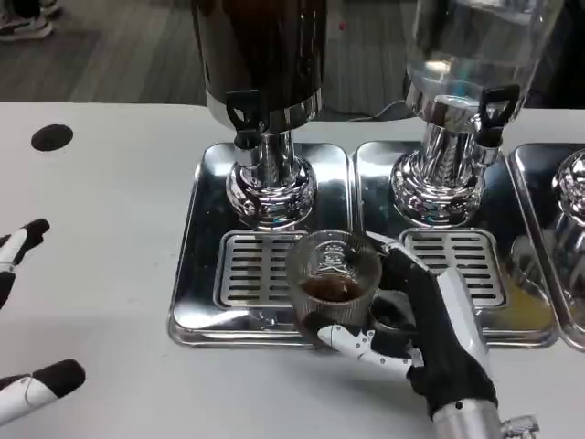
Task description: Grasp the cup under the faucet to collect the drink, then remove the cup.
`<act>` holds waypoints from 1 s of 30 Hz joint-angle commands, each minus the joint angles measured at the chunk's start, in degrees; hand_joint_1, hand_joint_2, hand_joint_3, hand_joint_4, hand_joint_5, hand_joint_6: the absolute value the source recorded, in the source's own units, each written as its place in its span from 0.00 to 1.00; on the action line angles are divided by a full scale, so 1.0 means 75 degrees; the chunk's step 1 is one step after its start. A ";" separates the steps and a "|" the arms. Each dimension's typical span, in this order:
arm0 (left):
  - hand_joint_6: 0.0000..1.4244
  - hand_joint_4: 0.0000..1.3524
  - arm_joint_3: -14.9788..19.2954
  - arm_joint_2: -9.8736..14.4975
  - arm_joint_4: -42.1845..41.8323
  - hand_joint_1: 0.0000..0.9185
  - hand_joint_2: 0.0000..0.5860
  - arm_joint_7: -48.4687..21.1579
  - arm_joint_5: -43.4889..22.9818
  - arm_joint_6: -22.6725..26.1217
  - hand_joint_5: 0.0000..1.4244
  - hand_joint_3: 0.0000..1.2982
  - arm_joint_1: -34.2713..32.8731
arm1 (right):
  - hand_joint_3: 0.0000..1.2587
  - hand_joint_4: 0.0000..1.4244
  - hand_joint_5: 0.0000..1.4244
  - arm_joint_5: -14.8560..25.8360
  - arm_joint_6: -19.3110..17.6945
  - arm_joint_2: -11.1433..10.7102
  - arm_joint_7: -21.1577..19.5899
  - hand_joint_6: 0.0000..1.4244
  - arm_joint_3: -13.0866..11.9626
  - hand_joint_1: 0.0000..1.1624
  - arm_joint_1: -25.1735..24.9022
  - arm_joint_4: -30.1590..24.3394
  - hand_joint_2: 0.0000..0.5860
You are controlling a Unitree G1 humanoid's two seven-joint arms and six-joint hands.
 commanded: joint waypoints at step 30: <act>0.00 0.00 -0.0242 -0.0001 -0.0128 0.00 0.02 -0.0102 0.0166 0.0177 0.00 0.00 -0.0130 | 0.29 0.27 0.24 -0.0038 -0.0968 -0.0373 -0.0075 0.23 -0.0002 0.73 0.1656 -0.1735 0.38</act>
